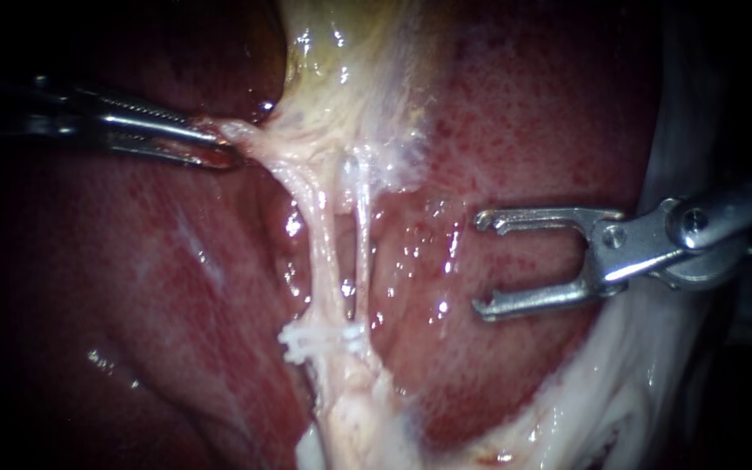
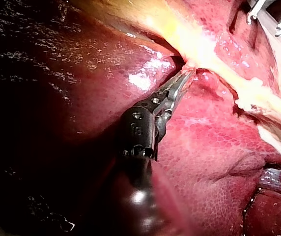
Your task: Going back second clip left tube
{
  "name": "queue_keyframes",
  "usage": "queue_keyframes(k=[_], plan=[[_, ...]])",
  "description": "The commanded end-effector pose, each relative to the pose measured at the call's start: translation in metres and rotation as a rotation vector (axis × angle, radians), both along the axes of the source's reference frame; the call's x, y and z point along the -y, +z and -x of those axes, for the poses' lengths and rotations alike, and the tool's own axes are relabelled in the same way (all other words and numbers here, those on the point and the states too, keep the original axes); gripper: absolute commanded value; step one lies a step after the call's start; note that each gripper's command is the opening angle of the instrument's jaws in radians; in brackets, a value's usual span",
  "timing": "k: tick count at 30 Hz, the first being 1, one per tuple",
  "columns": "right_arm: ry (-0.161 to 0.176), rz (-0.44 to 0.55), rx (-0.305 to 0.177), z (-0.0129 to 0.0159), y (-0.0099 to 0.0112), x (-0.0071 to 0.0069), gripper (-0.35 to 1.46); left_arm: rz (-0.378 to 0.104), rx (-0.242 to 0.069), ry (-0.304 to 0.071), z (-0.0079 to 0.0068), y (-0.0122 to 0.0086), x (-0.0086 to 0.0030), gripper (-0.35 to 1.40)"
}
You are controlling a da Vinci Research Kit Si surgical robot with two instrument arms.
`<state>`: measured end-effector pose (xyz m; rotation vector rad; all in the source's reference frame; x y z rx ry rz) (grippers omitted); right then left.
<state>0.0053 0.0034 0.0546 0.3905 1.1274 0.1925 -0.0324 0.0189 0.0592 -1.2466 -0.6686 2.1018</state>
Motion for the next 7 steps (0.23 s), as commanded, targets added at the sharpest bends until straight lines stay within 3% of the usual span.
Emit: queue_keyframes(k=[1, 7], plan=[[0.003, 0.001, 0.002, 0.0, 0.0, 0.0, 0.5, -0.001, -0.001, 0.0, 0.0, 0.0, 0.0, -0.35], [-0.008, -0.003, -0.005, -0.0003, -0.0001, 0.0004, 0.5, -0.003, 0.001, 0.002, -0.0002, -0.0002, -0.0002, -0.35]])
